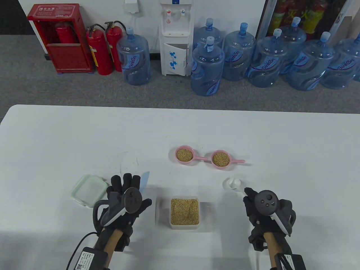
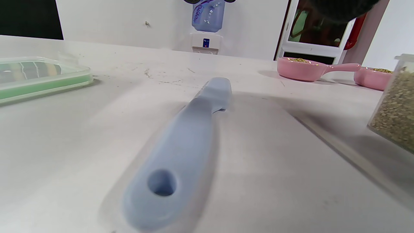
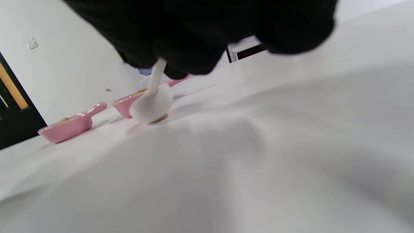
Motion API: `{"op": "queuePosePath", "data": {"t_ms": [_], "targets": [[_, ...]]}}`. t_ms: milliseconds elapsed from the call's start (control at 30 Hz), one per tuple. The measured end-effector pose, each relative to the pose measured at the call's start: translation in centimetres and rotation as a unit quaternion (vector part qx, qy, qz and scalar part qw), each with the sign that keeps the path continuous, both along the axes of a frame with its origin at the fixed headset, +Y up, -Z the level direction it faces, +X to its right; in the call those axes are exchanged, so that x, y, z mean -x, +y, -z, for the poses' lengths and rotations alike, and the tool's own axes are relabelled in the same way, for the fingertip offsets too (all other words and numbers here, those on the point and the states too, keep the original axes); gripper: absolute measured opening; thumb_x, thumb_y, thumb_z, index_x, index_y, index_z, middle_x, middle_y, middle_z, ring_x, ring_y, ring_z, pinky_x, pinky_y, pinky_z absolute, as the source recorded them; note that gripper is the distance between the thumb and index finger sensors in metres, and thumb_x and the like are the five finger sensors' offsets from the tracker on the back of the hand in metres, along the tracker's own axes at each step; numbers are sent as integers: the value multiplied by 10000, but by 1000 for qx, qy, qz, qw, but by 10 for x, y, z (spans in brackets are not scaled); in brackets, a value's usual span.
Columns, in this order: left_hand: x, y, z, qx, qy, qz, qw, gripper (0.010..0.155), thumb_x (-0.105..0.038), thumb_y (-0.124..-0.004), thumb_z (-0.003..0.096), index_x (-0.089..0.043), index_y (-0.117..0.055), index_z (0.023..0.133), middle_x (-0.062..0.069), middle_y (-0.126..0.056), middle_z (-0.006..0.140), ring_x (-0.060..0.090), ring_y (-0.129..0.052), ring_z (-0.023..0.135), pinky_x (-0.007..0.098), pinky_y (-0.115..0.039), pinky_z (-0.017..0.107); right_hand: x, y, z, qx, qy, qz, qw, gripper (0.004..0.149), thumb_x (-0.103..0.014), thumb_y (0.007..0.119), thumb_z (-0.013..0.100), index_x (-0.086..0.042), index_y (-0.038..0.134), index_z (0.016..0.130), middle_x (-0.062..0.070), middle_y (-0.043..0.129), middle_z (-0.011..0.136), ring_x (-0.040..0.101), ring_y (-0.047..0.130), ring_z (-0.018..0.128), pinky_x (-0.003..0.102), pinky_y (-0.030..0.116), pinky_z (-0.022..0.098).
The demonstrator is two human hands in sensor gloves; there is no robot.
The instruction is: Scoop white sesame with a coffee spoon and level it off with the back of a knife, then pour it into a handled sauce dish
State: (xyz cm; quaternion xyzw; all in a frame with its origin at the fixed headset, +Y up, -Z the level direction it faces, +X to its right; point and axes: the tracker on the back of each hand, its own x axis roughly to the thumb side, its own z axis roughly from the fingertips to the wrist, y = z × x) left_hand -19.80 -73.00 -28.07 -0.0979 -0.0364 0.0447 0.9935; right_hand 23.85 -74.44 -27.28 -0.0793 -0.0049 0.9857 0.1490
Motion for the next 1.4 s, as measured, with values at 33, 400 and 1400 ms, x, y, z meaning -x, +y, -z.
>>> {"op": "queuePosePath", "data": {"t_ms": [33, 400, 1400], "targets": [[0, 0, 0, 2, 0, 1, 1000, 891, -664, -613, 503, -243, -262, 1205, 124, -206, 1272, 540, -170, 1123, 654, -353, 815, 2, -1, -1, 0, -2, -27, 1000, 457, -386, 762, 607, -195, 804, 1019, 99, 942, 673, 103, 919, 306, 435, 847, 429], [2, 0, 0, 4, 8, -2, 1000, 893, -663, -612, 503, -235, -265, 1207, 146, -190, 1265, 549, -160, 1116, 657, -349, 814, 21, -6, 1, 18, -19, -160, 987, 445, -409, 787, 593, -192, 861, 974, 87, 931, 845, 172, 1016, 590, 493, 828, 563], [1, -1, 1, 13, 10, -4, 1000, 893, -664, -609, 505, -238, -257, 1206, 147, -181, 1265, 555, -152, 1112, 663, -344, 811, 49, -24, 2, 39, 30, -342, 938, 446, -385, 755, 596, -165, 832, 976, 86, 944, 815, 176, 997, 562, 490, 812, 571]]}}
